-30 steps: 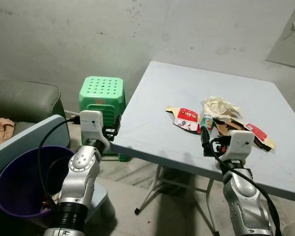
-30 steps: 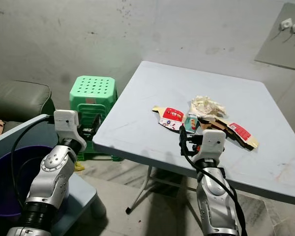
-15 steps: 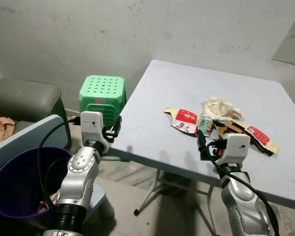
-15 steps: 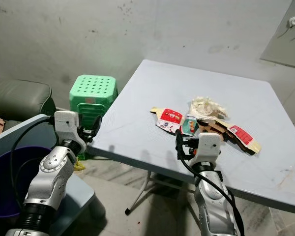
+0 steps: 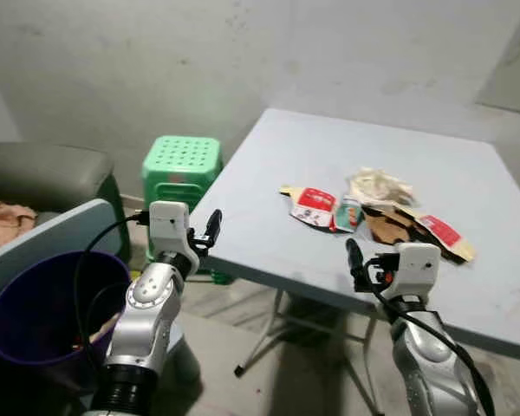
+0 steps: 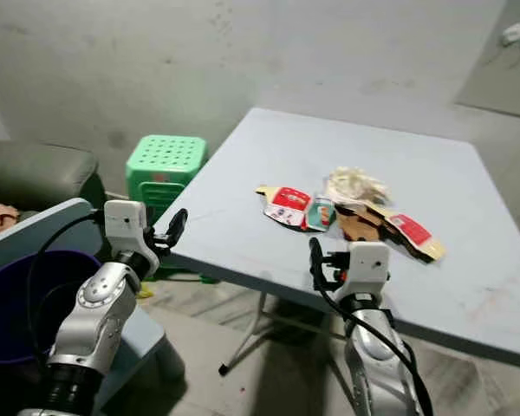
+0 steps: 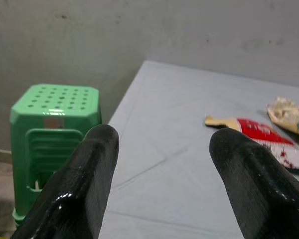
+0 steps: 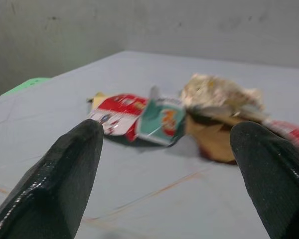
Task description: Picking trash to rubbish bin
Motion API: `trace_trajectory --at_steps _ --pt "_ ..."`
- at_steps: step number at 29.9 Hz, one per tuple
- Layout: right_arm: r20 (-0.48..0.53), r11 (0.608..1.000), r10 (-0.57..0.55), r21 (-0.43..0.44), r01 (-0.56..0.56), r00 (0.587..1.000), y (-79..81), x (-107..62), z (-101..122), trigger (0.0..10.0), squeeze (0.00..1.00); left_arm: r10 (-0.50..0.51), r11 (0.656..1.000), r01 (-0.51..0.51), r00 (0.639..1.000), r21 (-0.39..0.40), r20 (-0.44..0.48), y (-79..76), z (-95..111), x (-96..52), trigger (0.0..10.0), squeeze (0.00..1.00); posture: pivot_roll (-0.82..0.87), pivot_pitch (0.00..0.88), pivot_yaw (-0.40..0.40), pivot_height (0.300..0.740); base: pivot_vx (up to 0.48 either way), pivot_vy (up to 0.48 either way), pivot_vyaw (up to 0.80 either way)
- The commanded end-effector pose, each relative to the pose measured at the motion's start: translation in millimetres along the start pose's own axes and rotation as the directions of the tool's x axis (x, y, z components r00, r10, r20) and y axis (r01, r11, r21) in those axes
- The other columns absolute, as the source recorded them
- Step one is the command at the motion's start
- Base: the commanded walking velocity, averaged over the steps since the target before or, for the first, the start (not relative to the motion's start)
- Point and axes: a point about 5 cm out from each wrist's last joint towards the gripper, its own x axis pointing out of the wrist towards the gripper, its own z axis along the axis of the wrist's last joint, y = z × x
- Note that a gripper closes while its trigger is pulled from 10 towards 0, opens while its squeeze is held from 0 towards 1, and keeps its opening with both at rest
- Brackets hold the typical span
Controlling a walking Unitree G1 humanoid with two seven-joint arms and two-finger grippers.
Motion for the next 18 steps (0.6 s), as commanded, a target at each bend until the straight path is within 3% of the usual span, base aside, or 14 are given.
trace_trajectory --at_steps 1,11,18 --pt "0.008 1.0 -0.02 -0.015 0.02 1.0 -6.9 -0.4 5.3 10.0 0.0 -0.029 1.0 0.029 1.0 -0.005 0.002 -8.2 1.9 1.6 10.0 0.0 -0.04 0.0 -0.068 0.74 0.0 -0.386 0.0" --pt "-0.011 0.999 -0.049 -0.014 0.049 0.999 -7.6 -1.9 4.1 10.0 0.0 -0.03 0.998 0.027 0.999 -0.063 -0.044 -14.4 -2.4 3.2 10.0 0.0 -0.04 0.0 -0.069 0.74 0.0 -0.024 0.0" --pt "-0.04 0.997 -0.074 0.006 0.074 0.996 -8.6 -1.6 2.5 10.0 0.0 -0.033 0.998 0.03 0.997 -0.051 -0.065 -16.0 -4.0 2.0 10.0 0.0 -0.04 0.0 -0.069 0.74 0.0 0.0 0.0"
